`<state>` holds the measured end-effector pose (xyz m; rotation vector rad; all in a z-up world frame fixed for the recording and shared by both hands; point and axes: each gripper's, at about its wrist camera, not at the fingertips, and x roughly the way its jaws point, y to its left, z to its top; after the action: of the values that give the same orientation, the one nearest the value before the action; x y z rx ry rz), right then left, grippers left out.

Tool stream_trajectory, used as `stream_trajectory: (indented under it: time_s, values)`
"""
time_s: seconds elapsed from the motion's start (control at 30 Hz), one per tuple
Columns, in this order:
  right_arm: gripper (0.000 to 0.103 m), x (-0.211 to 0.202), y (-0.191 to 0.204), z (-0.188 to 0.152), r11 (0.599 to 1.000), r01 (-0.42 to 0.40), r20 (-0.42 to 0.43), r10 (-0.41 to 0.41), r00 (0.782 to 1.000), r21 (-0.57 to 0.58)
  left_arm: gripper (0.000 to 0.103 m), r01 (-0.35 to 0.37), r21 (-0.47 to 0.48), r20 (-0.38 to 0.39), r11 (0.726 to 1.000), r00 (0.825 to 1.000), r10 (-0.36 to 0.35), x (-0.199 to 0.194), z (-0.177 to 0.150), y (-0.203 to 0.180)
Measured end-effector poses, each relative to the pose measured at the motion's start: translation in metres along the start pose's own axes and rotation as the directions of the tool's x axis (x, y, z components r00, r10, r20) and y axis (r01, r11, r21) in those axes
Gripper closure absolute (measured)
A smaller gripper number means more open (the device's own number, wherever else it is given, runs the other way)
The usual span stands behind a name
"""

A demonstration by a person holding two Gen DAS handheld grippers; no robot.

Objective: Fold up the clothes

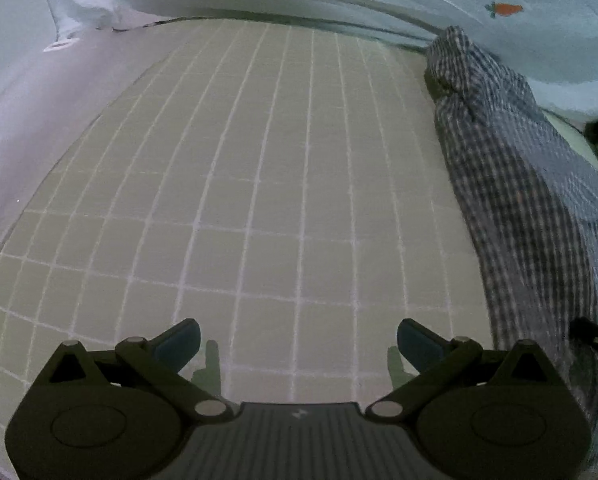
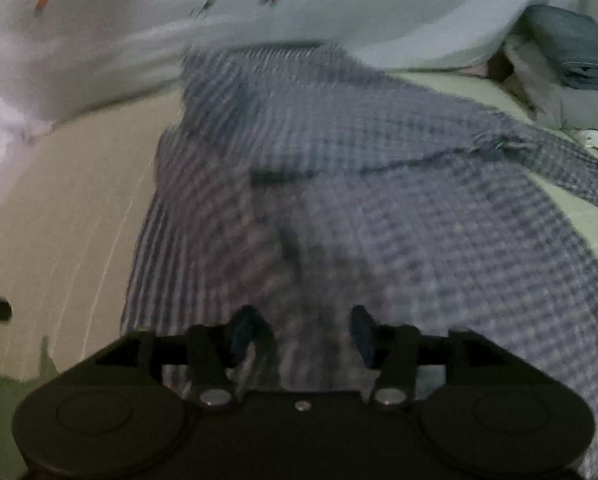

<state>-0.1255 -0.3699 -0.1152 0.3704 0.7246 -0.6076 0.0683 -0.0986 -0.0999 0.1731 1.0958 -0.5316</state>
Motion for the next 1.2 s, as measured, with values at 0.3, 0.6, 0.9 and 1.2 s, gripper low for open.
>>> stream_trajectory:
  time_s: [0.3, 0.6, 0.9, 1.2]
  values:
    - [0.011, 0.029, -0.073, 0.047, 0.988, 0.048, 0.028, -0.053, 0.998, 0.146, 0.0, 0.031, -0.056, 0.083, 0.998, 0.996, -0.026, 0.021, 0.068, -0.044]
    - [0.012, 0.095, -0.177, 0.127, 0.931, 0.136, 0.08, -0.173, 0.982, 0.339, 0.003, 0.183, -0.048, 0.173, 0.982, 0.97, -0.172, 0.065, 0.197, -0.099]
    - [0.027, 0.167, -0.215, 0.172, 0.94, 0.097, -0.022, -0.095, 0.995, 0.327, 0.057, 0.273, -0.107, 0.025, 0.956, 0.962, -0.272, 0.144, 0.268, -0.133]
    - [0.09, 0.175, -0.213, 0.219, 0.967, 0.087, 0.073, -0.107, 0.992, 0.241, 0.099, 0.303, -0.235, 0.089, 0.924, 0.953, -0.29, 0.152, 0.296, -0.111]
